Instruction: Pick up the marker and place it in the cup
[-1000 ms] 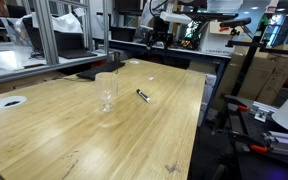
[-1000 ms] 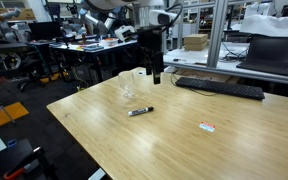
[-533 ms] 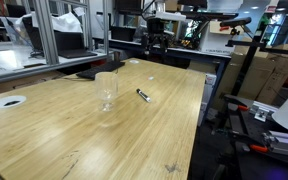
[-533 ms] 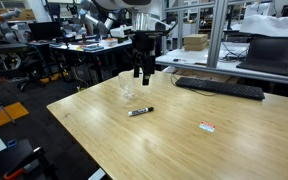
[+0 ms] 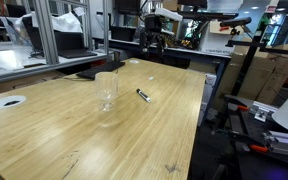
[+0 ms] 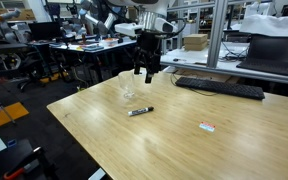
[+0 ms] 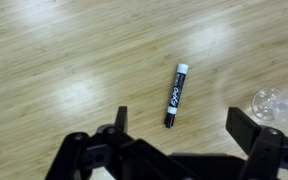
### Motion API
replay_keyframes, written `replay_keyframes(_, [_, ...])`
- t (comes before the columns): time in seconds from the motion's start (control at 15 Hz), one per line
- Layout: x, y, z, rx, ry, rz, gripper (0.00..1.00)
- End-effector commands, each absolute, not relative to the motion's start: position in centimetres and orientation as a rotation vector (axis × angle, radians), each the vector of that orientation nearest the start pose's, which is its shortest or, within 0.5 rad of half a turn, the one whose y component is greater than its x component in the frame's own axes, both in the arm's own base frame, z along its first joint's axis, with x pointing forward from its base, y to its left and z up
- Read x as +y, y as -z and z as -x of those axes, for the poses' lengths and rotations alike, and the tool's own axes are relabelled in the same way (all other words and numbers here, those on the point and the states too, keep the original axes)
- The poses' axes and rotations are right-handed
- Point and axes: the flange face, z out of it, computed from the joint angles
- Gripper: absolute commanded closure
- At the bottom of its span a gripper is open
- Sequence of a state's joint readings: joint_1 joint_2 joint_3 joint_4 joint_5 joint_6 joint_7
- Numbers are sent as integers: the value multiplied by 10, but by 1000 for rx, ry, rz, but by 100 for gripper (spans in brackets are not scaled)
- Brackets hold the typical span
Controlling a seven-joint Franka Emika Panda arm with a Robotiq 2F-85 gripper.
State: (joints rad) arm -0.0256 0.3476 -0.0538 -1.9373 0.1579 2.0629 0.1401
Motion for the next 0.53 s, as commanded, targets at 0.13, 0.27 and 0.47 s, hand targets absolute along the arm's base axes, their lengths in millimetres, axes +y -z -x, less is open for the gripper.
replay_keyframes(0.13, [-30, -262, -602, 558, -428, 2809, 0])
replay_keyframes(0.27, [-23, -240, -608, 614, -465, 2731, 0])
replay_keyframes(0.47, [-17, -209, -621, 718, -508, 2677, 0])
